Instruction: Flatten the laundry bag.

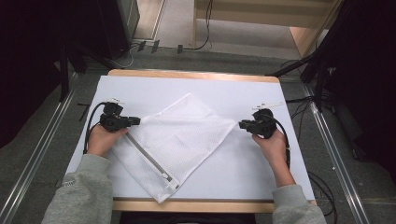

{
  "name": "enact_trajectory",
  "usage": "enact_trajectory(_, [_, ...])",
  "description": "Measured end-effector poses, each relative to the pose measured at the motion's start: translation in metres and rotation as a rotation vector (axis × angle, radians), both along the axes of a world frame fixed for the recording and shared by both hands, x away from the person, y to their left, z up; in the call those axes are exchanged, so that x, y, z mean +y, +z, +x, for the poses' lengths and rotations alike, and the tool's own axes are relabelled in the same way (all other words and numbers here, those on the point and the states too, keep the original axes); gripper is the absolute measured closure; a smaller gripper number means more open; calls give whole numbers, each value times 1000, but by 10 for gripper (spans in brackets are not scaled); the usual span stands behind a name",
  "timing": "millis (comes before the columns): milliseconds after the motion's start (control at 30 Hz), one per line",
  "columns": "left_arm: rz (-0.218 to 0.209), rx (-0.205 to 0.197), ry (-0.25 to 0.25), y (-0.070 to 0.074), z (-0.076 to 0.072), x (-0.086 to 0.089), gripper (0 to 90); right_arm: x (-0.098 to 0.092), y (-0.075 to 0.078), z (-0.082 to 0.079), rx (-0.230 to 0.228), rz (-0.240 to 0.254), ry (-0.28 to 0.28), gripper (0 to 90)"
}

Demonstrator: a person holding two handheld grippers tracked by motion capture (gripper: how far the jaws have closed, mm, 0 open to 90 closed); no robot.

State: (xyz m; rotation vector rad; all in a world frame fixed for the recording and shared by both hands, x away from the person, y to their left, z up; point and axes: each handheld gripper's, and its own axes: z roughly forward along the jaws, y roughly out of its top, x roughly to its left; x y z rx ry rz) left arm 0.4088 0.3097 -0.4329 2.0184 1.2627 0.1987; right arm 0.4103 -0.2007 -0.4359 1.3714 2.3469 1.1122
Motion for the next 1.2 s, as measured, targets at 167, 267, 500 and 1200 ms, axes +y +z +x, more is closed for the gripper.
enact_trajectory(167, [17,-48,-28,15,3,-10,708,3,11,-13,-25,31,11,754])
enact_trajectory(267, [29,-54,-56,19,11,-22,679,7,14,-23,-21,48,18,733])
enact_trajectory(500, [67,0,-116,3,39,-47,642,21,9,-48,-19,65,49,681])
enact_trajectory(1200, [29,86,-174,-17,49,-37,549,63,-37,-54,60,72,62,393])
